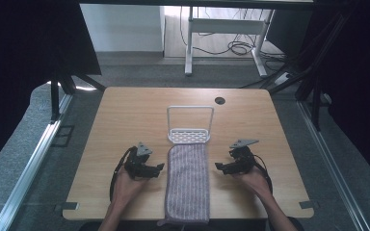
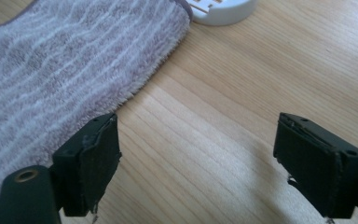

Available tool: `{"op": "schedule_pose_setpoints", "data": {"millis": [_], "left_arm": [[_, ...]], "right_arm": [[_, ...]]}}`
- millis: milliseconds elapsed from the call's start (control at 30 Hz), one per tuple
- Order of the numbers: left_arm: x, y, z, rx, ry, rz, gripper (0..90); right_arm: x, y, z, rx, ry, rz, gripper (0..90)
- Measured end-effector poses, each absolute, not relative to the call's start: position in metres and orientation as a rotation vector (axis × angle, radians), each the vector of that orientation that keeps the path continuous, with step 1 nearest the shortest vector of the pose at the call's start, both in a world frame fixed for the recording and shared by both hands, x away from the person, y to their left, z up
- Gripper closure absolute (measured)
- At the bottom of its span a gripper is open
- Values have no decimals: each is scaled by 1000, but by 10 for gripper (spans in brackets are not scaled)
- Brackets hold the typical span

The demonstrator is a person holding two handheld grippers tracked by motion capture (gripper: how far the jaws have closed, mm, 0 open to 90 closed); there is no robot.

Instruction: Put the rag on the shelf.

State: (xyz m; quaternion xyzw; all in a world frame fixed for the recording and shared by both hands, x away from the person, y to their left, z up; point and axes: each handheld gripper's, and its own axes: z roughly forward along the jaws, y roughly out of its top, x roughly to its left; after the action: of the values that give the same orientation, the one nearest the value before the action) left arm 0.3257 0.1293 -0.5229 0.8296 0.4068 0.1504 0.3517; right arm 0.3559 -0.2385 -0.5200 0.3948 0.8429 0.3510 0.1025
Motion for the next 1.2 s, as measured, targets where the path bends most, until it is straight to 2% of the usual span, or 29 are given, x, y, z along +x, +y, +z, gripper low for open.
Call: {"op": "schedule_pose_setpoints", "data": {"millis": [533,800,1033,1200], "left_arm": [[352,106,-520,2162,1005,351,229],[364,96,-520,2167,980,346,309],[371,93,-522,2177,975,340,413],[374,91,-525,2172,972,322,420]], "right_arm": [[371,-218,-511,1139,2504,1085,306],[379,-202,-511,1117,2522,1082,369],[387,-192,-514,1135,2514,1087,437],[391,-186,-517,1129,2517,1071,481]]}}
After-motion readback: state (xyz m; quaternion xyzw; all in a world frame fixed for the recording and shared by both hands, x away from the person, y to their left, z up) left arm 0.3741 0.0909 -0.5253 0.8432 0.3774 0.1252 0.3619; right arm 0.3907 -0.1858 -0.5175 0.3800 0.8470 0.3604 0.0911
